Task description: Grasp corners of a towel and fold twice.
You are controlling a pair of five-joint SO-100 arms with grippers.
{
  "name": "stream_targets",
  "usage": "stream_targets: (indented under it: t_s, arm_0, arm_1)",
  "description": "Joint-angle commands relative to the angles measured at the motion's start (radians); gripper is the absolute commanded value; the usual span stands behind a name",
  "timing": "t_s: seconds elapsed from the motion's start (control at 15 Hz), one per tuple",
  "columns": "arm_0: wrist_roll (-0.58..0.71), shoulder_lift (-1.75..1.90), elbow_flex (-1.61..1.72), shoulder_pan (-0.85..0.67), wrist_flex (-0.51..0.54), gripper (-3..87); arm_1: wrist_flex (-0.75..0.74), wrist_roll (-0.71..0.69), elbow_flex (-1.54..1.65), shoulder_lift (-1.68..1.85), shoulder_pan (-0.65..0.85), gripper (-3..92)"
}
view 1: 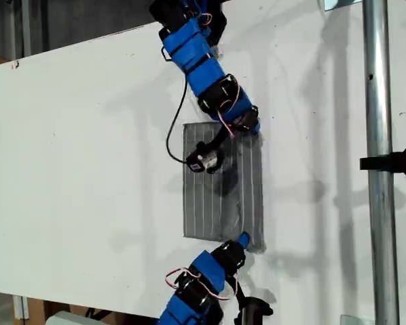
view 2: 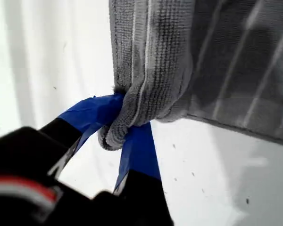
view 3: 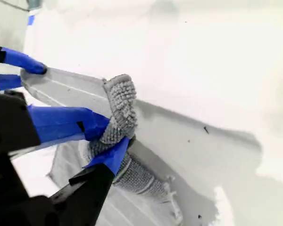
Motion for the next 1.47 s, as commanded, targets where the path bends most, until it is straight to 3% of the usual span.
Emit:
stream_targets:
  t_s: [0.0, 0.2, 0.4, 0.67, 0.87, 1.07, 1.13, 1.2, 1.27, 1.4]
  arm_0:
    - [-0.006, 0.229, 0.201, -0.253, -0.028, -2.7]
    - [0.095, 0.348, 0.373, -0.546, -0.040, -2.7]
    - [0.183, 0.440, 0.471, -0.680, -0.098, -2.7]
    - [0.138, 0.563, 0.624, -0.634, -0.143, -2.7]
    - [0.046, 0.577, 0.845, -0.560, -0.328, -2.6]
    - [-0.023, 0.545, 0.933, -0.565, -0.383, -0.7]
    - [-0.012, 0.531, 0.911, -0.575, -0.364, 10.0]
    - [0.012, 0.534, 0.859, -0.571, -0.319, 22.3]
    - [0.028, 0.555, 0.790, -0.561, -0.239, 21.5]
    - [0.051, 0.753, 0.698, -0.514, -0.074, 20.2]
  arm_1:
    - [-0.018, -0.037, 0.109, 0.190, 0.244, -0.1]
    - [-0.032, -0.179, 0.135, 0.198, 0.494, -0.1]
    - [-0.066, -0.256, 0.140, 0.225, 0.609, -0.1]
    - [-0.025, -0.230, 0.219, 0.285, 0.529, -0.1]
    - [-0.098, -0.143, 0.350, 0.222, 0.442, -0.1]
    - [-0.135, -0.110, 0.350, 0.077, 0.454, -0.1]
    - [-0.117, -0.080, 0.344, 0.064, 0.494, 8.3]
    - [-0.072, -0.055, 0.350, 0.091, 0.543, 37.5]
    - [-0.002, -0.040, 0.364, 0.141, 0.591, 41.4]
    - [0.060, -0.043, 0.517, 0.419, 0.634, 39.7]
